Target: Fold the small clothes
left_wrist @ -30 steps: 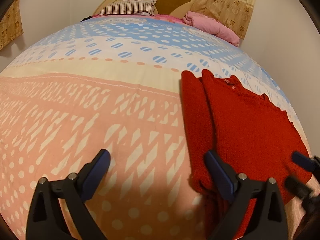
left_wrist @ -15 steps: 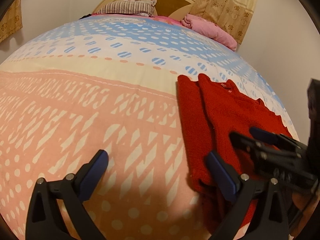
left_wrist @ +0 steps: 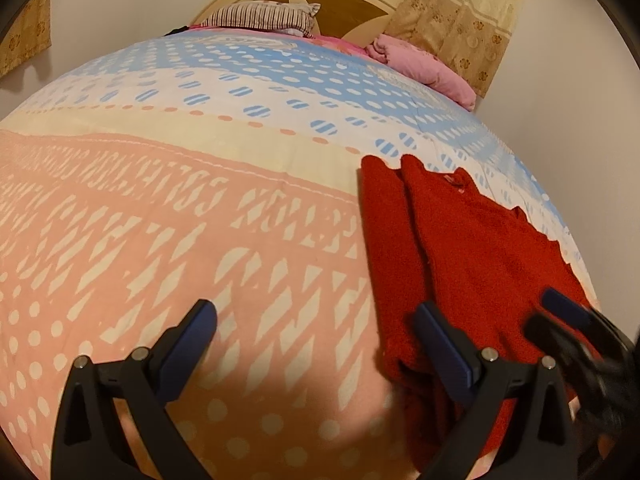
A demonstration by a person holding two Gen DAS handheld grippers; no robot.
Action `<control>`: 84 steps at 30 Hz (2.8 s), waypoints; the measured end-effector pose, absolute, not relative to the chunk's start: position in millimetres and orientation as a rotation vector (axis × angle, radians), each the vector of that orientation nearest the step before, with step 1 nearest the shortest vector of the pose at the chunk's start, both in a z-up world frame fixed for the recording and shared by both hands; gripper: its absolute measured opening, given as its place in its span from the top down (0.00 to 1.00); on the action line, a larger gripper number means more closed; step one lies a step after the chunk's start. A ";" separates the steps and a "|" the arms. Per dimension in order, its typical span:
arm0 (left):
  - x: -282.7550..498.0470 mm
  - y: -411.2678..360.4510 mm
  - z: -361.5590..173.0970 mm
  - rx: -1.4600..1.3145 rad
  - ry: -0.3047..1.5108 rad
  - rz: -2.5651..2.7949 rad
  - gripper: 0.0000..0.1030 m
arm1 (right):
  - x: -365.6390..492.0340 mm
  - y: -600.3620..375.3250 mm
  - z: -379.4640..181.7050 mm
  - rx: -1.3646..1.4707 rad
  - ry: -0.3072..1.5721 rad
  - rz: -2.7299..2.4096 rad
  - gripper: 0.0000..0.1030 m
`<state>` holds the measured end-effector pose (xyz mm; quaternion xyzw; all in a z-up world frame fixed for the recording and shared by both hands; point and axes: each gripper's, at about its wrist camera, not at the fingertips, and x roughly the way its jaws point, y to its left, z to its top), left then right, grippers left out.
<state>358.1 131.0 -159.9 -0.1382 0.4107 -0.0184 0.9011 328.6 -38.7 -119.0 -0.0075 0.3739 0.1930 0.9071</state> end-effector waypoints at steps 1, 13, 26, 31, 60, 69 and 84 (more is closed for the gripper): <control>358.3 129.9 -159.8 -0.280 0.850 -0.037 0.01 | 317.6 -41.5 -117.3 -0.026 0.765 0.402 0.30; 361.8 137.1 -158.1 -0.309 0.892 -0.055 0.01 | 240.4 7.9 -135.5 -0.378 0.700 0.473 0.30; 386.4 128.1 -135.5 -0.340 0.903 -0.172 0.01 | 236.9 39.5 -142.7 -0.541 0.645 0.422 0.34; 408.0 112.7 -146.0 -0.329 0.939 -0.221 0.11 | 238.1 43.1 -146.6 -0.560 0.636 0.391 0.46; 423.9 121.3 -163.2 -0.534 0.933 -0.352 0.84 | 223.8 49.3 -144.4 -0.593 0.586 0.428 0.87; 422.5 116.5 -143.6 -0.619 0.935 -0.370 0.84 | 237.4 -0.8 -115.1 -0.240 0.638 0.541 0.89; 426.4 40.6 -81.0 -0.541 0.872 -0.472 0.84 | 238.4 -106.9 -90.2 0.128 0.600 0.545 0.93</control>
